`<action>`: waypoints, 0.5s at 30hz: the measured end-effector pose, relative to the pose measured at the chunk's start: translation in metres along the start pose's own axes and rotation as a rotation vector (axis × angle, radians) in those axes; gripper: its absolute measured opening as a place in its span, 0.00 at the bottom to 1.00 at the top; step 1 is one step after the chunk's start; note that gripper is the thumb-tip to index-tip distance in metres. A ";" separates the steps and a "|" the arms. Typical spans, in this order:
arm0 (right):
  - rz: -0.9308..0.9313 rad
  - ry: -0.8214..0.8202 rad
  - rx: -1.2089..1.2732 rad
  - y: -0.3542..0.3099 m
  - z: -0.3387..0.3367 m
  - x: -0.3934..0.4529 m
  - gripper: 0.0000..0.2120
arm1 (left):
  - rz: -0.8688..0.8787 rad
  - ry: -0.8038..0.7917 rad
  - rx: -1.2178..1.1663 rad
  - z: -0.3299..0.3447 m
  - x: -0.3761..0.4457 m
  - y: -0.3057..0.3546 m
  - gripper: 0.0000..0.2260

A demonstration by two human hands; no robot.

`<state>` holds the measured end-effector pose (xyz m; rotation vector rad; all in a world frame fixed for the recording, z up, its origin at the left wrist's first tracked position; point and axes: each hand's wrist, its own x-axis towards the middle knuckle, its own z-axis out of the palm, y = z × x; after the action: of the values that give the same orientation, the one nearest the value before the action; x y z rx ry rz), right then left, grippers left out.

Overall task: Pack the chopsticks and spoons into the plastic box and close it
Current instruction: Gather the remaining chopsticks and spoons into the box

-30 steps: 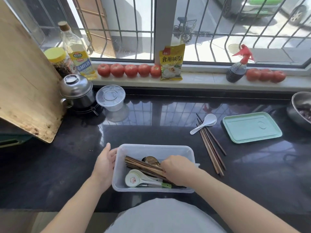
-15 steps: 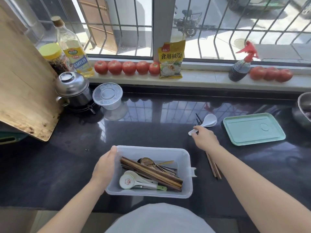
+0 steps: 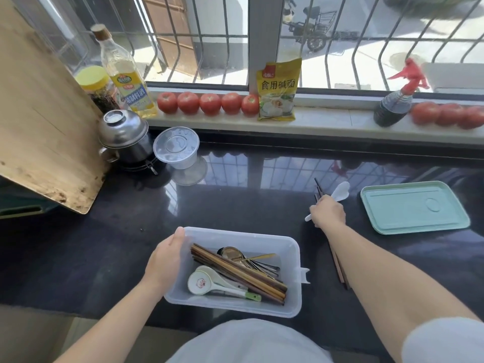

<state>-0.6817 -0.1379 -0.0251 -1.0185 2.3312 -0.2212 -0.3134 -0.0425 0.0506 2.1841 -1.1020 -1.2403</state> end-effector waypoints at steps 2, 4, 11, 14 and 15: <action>0.029 0.021 0.018 0.005 -0.003 0.000 0.07 | 0.000 -0.004 -0.015 0.000 -0.001 0.002 0.21; 0.033 0.064 0.013 0.010 -0.008 -0.005 0.07 | 0.006 -0.001 -0.010 -0.001 -0.002 0.003 0.21; -0.617 0.032 -0.344 -0.014 0.004 -0.040 0.07 | 0.028 -0.013 -0.025 -0.002 -0.002 0.004 0.20; -0.818 -0.117 -0.690 -0.022 0.025 -0.051 0.08 | 0.029 -0.013 -0.022 -0.002 -0.001 0.003 0.21; -0.854 -0.134 -0.757 -0.022 0.030 -0.051 0.08 | 0.035 -0.012 -0.022 -0.001 -0.002 0.004 0.20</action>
<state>-0.6228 -0.1145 -0.0191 -2.2750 1.7176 0.4377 -0.3145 -0.0433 0.0547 2.1346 -1.1216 -1.2465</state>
